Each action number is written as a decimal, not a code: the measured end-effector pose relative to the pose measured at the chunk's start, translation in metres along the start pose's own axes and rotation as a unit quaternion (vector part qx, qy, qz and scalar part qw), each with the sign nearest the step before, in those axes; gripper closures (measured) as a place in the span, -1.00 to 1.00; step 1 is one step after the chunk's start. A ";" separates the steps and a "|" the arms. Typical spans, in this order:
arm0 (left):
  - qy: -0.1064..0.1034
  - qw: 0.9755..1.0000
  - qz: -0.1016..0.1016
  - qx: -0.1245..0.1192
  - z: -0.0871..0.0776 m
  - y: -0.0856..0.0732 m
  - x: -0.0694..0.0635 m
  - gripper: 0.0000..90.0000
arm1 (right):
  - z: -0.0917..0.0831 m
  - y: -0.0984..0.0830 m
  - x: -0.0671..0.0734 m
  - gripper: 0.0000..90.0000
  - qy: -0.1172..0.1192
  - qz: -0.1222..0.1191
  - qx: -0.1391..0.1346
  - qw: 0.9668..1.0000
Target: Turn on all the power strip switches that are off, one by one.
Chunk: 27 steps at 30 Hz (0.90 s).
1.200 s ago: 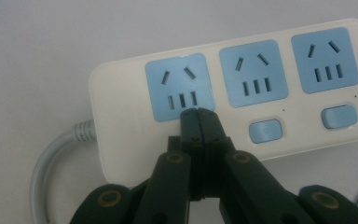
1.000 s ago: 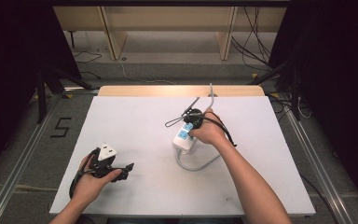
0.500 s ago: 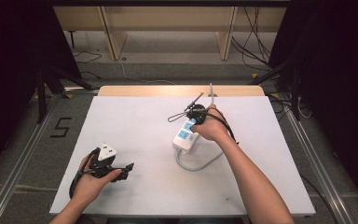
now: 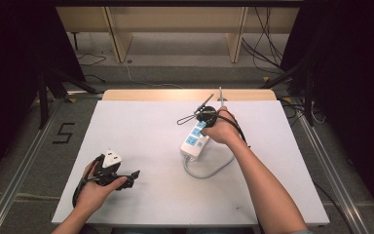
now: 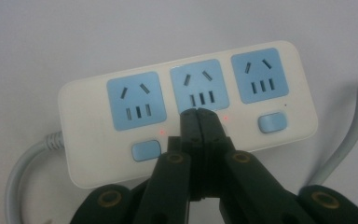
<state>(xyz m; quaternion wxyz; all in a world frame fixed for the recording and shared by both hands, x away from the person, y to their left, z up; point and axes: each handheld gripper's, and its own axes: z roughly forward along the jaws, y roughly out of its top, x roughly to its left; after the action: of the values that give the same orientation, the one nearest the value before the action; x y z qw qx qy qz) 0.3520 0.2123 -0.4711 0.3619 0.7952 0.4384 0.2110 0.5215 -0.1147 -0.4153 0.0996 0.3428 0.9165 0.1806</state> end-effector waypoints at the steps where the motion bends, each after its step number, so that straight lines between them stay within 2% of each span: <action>1: 0.000 1.000 0.000 0.000 0.000 0.000 0.000 -0.62 | 0.000 0.000 -0.001 1.00 0.000 -0.001 0.000 1.000; 27: 0.000 1.000 0.000 -0.001 0.000 0.000 0.000 -0.62 | -0.001 0.005 -0.017 1.00 -0.018 0.009 0.009 1.000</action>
<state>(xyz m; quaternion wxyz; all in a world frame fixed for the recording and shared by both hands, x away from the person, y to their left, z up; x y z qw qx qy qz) 0.3520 0.2125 -0.4711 0.3624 0.7949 0.4385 0.2113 0.5366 -0.1228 -0.4118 0.1113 0.3550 0.9131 0.1668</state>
